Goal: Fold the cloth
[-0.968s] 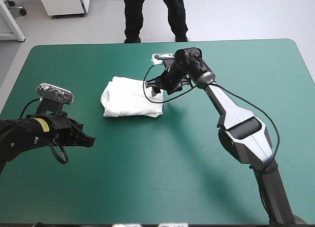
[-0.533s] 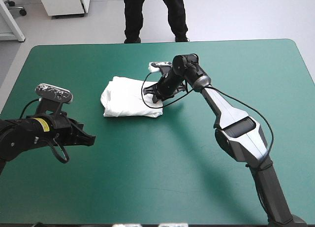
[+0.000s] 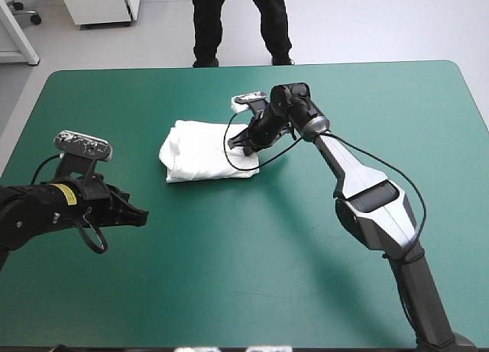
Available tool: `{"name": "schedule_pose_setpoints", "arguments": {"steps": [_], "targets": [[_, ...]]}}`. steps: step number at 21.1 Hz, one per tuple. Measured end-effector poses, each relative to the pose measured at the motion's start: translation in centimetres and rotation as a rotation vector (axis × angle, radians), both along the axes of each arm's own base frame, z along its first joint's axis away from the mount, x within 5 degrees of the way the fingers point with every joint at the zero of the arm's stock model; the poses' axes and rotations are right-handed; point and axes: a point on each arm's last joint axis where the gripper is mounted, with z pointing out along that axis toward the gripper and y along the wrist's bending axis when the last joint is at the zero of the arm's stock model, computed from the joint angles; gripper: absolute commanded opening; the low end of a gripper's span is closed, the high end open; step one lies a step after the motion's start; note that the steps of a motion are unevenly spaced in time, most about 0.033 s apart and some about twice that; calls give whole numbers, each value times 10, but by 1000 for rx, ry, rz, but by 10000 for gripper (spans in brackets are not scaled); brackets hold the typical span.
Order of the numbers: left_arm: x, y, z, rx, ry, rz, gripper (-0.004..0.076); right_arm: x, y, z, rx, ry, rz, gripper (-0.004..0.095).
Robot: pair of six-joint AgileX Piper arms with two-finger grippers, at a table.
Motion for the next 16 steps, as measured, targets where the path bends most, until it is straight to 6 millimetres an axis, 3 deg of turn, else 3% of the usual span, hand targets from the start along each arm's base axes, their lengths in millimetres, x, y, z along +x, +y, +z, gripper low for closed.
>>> {"name": "schedule_pose_setpoints", "arguments": {"steps": [4, 12, 16], "targets": [[0, 0, 0, -12, 8, 15, -9, 1, -44, 3, -115, 7, -56, -17], [-1, 0, 0, -18, 12, 15, -9, -26, -186, 24, -311, 42, -251, -17], [-1, -2, 0, -30, 16, 11, -9, -41, -227, 32, -352, 44, -340, -17]]}}
